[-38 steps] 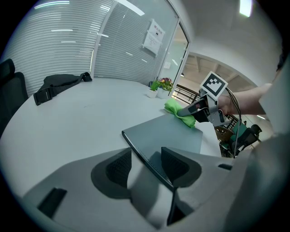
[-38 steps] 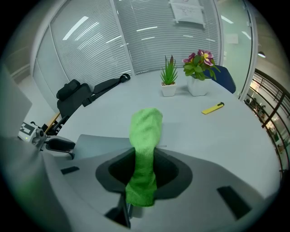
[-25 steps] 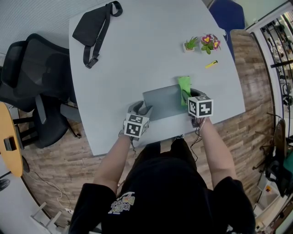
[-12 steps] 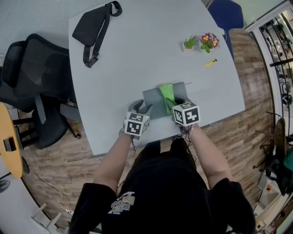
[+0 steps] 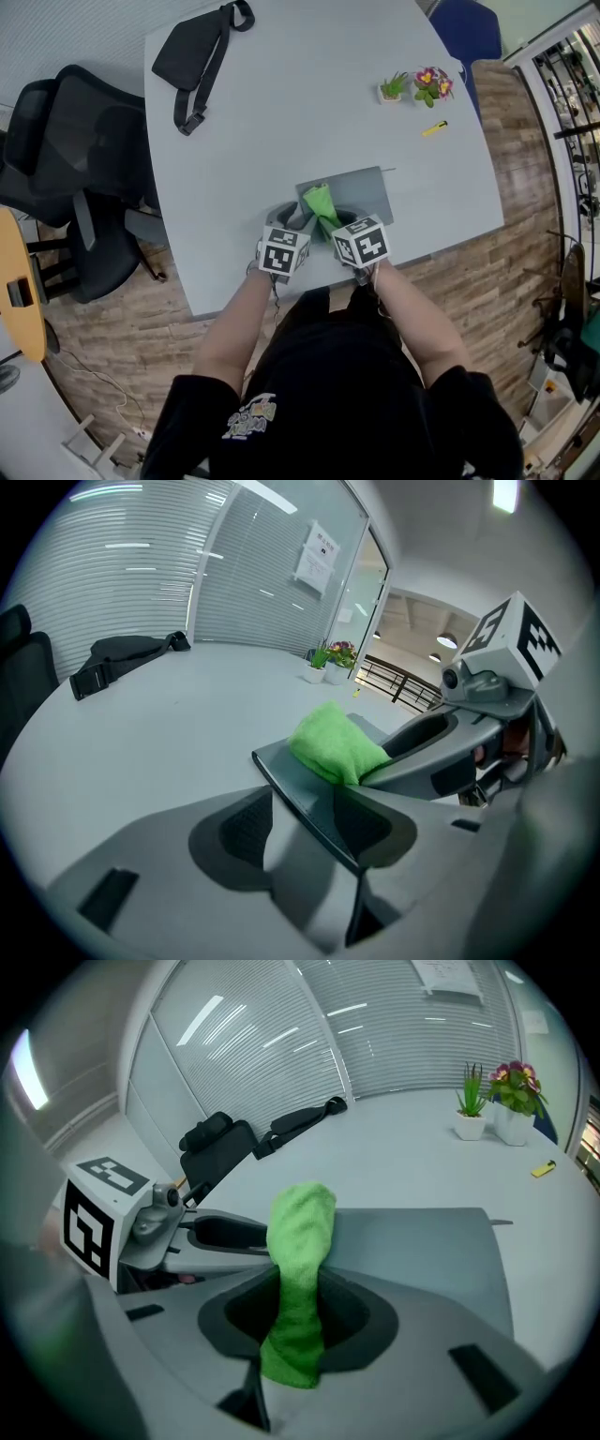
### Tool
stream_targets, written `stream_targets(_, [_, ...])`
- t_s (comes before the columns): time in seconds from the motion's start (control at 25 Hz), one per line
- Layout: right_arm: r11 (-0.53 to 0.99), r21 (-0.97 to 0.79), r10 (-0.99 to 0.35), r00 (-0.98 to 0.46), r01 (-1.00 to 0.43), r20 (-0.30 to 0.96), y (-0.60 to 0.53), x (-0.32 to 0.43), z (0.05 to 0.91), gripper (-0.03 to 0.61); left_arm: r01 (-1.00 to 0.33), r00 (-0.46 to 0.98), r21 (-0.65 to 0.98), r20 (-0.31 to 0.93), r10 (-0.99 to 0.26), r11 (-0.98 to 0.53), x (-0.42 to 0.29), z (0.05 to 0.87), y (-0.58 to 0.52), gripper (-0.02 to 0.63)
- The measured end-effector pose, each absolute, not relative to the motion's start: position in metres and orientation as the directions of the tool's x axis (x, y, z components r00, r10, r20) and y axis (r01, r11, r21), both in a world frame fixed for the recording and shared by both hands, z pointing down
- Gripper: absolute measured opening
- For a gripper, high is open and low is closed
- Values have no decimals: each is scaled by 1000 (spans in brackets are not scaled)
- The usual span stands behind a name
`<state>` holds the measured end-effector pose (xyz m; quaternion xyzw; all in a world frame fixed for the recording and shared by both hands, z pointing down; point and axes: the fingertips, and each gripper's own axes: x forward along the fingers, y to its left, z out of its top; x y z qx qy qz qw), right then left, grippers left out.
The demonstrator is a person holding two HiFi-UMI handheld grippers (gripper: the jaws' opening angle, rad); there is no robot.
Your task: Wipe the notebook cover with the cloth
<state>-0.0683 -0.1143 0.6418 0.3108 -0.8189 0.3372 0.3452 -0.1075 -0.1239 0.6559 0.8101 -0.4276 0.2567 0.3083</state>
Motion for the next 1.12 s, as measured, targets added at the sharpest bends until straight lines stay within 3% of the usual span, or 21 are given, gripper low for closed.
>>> stream_targets(0.52, [615,-263,-275,-515,-743,812,-116,-67,650,110,-852,501,278,679,-537,-444,-108,656,-125,193])
stream_targets(1.12, [556,-285,-305,-511,-780,804,-130,-33,651,110,-851,504,284,680,-532,-443,-108,658,-126,193])
